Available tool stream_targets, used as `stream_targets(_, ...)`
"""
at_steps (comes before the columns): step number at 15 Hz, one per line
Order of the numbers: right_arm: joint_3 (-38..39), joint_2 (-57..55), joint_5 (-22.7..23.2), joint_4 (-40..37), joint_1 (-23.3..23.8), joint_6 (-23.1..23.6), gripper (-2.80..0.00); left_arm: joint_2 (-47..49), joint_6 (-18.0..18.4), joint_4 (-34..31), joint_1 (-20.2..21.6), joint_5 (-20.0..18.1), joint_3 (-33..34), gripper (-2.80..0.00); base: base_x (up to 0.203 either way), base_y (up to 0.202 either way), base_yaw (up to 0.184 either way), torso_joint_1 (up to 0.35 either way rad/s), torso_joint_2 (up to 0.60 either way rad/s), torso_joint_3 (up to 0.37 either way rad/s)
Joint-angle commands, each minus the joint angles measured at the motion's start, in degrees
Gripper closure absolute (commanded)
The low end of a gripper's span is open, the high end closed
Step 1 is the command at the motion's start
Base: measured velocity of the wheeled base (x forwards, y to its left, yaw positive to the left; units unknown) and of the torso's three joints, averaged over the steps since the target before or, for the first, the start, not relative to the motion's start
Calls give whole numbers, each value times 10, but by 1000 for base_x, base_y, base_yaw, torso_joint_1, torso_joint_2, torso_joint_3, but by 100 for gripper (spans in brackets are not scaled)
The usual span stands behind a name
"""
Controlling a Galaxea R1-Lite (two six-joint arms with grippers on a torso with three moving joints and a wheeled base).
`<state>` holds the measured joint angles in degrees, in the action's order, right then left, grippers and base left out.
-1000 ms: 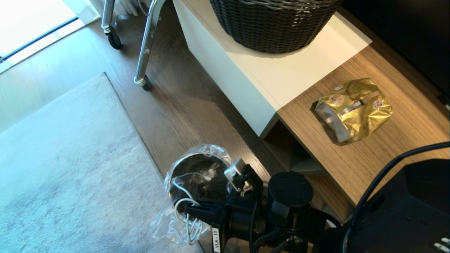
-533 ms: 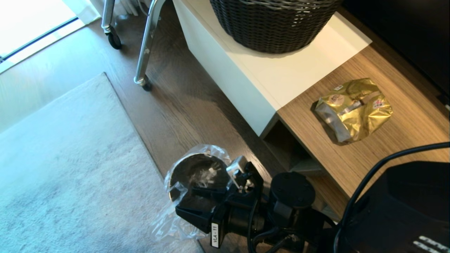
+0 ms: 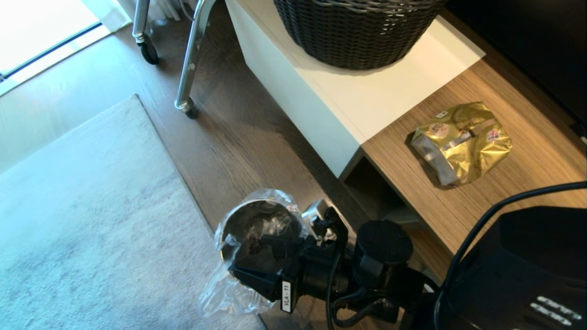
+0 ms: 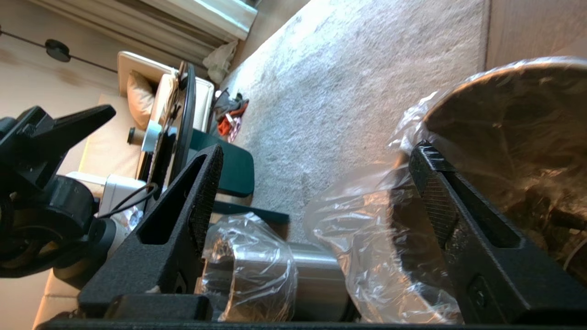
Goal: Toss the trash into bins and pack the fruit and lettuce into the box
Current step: Throw it into the trash can, then pick up the empty tissue packaging bag
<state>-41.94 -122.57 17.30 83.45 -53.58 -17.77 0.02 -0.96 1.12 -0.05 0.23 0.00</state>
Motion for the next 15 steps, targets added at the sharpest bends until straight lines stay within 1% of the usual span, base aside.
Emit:
stream_targets(1, 1, 3, 1, 14, 15, -1, -280, 0, 0, 0, 0, 0, 0, 0, 0, 0, 0, 0, 0, 0)
stream_targets(6, 4, 19, 1, 19, 55, -1, -280, 0, 0, 0, 0, 0, 0, 0, 0, 0, 0, 0, 0, 0)
stream_targets(13, 4, 62, 1, 15, 67, -1, -280, 0, 0, 0, 0, 0, 0, 0, 0, 0, 0, 0, 0, 0)
stream_targets(14, 4, 67, 1, 15, 69, -1, 0, 1, 0, 0, 0, 0, 0, 0, 0, 0, 0, 0, 0, 0)
stream_targets(15, 4, 74, 1, 13, 70, -1, 0, 1, 0, 0, 0, 0, 0, 0, 0, 0, 0, 0, 0, 0)
